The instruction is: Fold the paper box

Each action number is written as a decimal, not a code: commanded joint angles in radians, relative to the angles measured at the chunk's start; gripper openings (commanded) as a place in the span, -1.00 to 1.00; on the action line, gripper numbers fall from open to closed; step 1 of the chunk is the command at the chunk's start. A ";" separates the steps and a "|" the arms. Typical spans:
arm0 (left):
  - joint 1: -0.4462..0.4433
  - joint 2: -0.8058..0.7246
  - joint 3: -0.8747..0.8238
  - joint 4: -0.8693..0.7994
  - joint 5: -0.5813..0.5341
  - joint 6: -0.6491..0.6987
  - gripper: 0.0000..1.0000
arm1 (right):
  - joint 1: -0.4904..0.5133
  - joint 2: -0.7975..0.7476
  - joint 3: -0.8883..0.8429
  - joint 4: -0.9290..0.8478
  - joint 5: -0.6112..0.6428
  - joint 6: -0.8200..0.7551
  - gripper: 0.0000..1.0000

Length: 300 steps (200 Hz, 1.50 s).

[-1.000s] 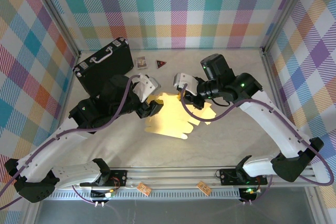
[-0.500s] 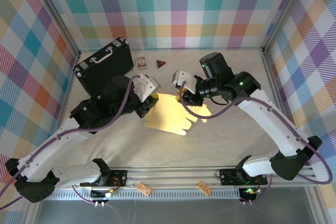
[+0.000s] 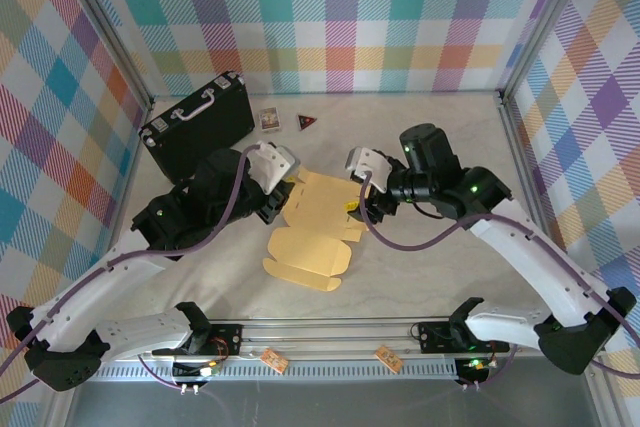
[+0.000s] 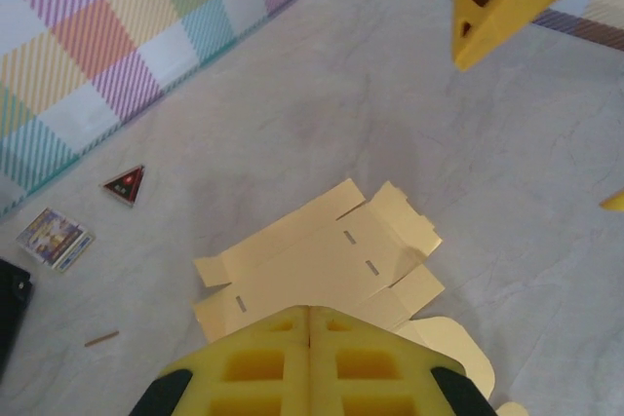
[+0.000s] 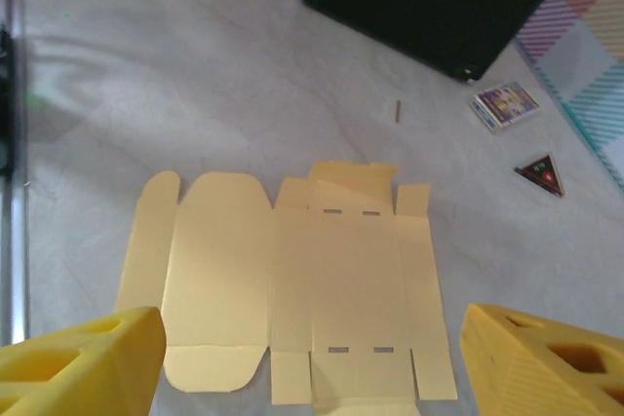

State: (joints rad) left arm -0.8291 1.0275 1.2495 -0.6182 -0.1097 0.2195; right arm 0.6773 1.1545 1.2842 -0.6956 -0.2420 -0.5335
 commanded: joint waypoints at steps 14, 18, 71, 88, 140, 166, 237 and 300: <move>0.014 0.027 -0.029 0.024 -0.128 -0.235 -0.86 | -0.093 0.012 -0.142 0.236 0.042 0.324 0.63; 0.018 0.031 -0.043 0.033 -0.130 -0.263 -0.86 | -0.111 0.021 -0.157 0.250 0.025 0.361 0.62; 0.229 0.186 -0.205 0.168 0.167 -0.508 -0.64 | -0.296 0.292 -0.149 0.218 -0.052 0.739 0.51; 0.287 0.261 -0.222 0.192 0.206 -0.511 -0.57 | -0.318 0.414 -0.092 0.168 -0.015 0.784 0.49; 0.377 0.447 -0.241 0.331 0.416 -0.521 -0.64 | -0.384 0.742 0.092 0.154 -0.054 0.896 0.45; 0.348 0.553 -0.201 0.376 0.432 -0.536 -0.77 | -0.390 0.840 0.177 0.128 -0.093 0.904 0.43; 0.288 0.841 -0.098 0.412 0.368 -0.562 -0.94 | -0.389 0.889 0.172 0.136 -0.175 0.959 0.37; 0.288 0.934 -0.052 0.384 0.341 -0.565 -0.93 | -0.379 0.885 0.116 0.146 -0.156 0.989 0.37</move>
State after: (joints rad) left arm -0.5419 1.9419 1.1904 -0.2283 0.2569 -0.3298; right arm 0.2893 2.0357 1.4319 -0.5400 -0.4057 0.4335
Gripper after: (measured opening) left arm 0.051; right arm 0.677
